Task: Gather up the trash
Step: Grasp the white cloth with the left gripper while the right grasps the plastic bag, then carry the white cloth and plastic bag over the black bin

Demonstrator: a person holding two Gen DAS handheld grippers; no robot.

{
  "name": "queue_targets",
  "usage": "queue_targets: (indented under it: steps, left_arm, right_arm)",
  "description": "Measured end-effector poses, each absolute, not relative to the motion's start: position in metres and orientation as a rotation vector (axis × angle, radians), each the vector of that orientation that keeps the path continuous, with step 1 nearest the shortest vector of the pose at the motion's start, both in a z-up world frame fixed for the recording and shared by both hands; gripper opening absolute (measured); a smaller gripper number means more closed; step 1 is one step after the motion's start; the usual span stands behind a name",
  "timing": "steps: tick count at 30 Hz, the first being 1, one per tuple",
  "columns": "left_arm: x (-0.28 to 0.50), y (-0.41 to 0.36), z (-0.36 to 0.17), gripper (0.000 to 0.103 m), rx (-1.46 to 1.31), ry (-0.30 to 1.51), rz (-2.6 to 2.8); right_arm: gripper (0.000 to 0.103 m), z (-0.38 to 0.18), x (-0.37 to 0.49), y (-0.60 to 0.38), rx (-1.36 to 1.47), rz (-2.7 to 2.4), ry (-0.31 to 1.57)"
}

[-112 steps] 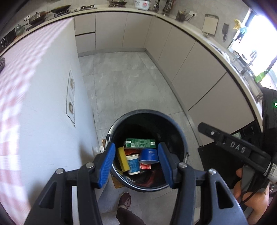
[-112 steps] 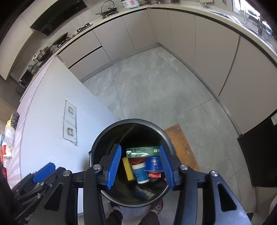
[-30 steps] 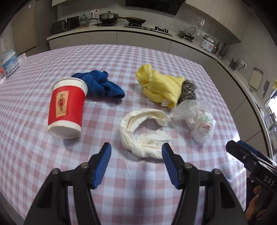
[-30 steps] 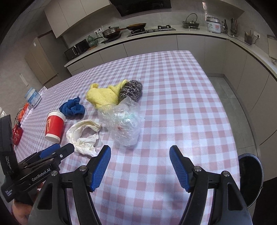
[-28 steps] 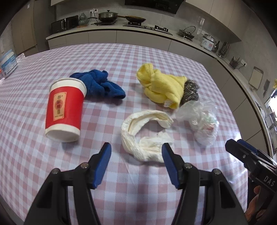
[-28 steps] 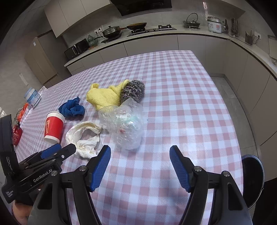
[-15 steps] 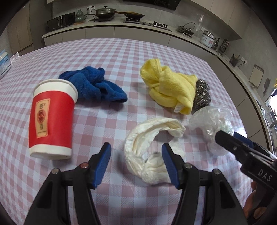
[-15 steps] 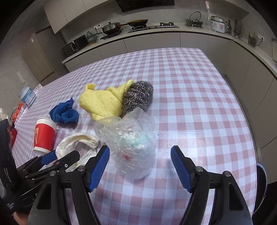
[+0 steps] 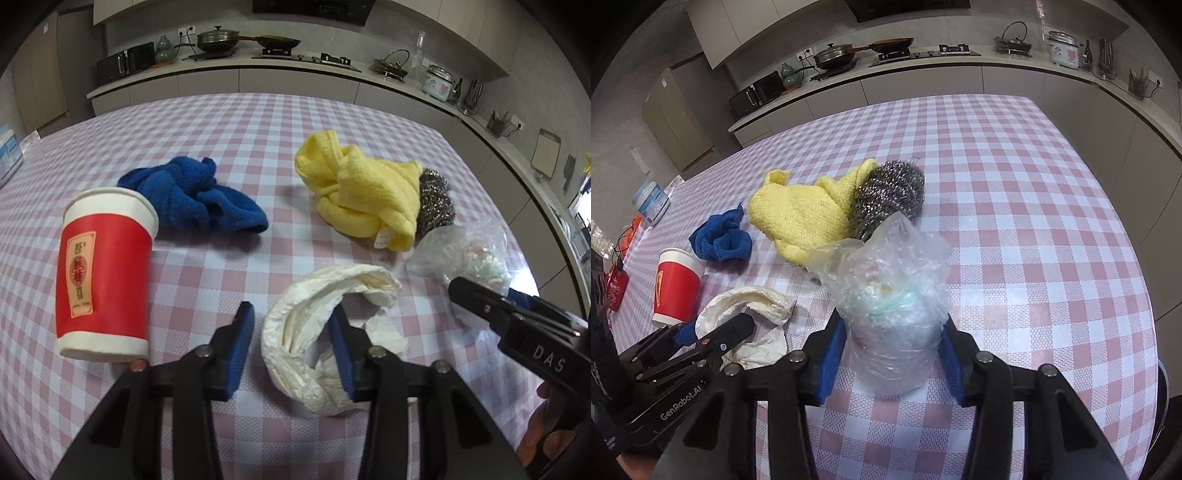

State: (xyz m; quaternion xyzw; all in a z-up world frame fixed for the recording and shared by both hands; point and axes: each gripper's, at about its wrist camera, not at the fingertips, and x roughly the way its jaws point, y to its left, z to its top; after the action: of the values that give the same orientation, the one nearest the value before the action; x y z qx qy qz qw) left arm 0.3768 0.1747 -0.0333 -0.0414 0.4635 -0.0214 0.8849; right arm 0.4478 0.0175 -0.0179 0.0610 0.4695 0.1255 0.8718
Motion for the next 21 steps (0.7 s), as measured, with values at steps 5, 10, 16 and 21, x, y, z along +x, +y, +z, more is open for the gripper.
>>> queue_targets:
  steps: [5, 10, 16, 21]
  left_arm:
    - [0.375, 0.177, -0.033, 0.015, -0.098, 0.958, -0.039]
    - [0.368, 0.18, -0.029, 0.013, -0.114, 0.943, -0.036]
    - [0.359, 0.171, -0.013, 0.013, -0.122, 0.92, -0.053]
    - [0.347, 0.156, -0.002, 0.013, -0.123, 0.902, -0.073]
  right_arm:
    - [0.044, -0.014, 0.443, 0.015, 0.128, 0.269, 0.961]
    - [0.044, -0.009, 0.434, 0.006, 0.139, 0.275, 0.952]
    - [0.044, -0.002, 0.419, -0.006, 0.149, 0.283, 0.946]
    - [0.044, 0.006, 0.401, -0.021, 0.15, 0.281, 0.939]
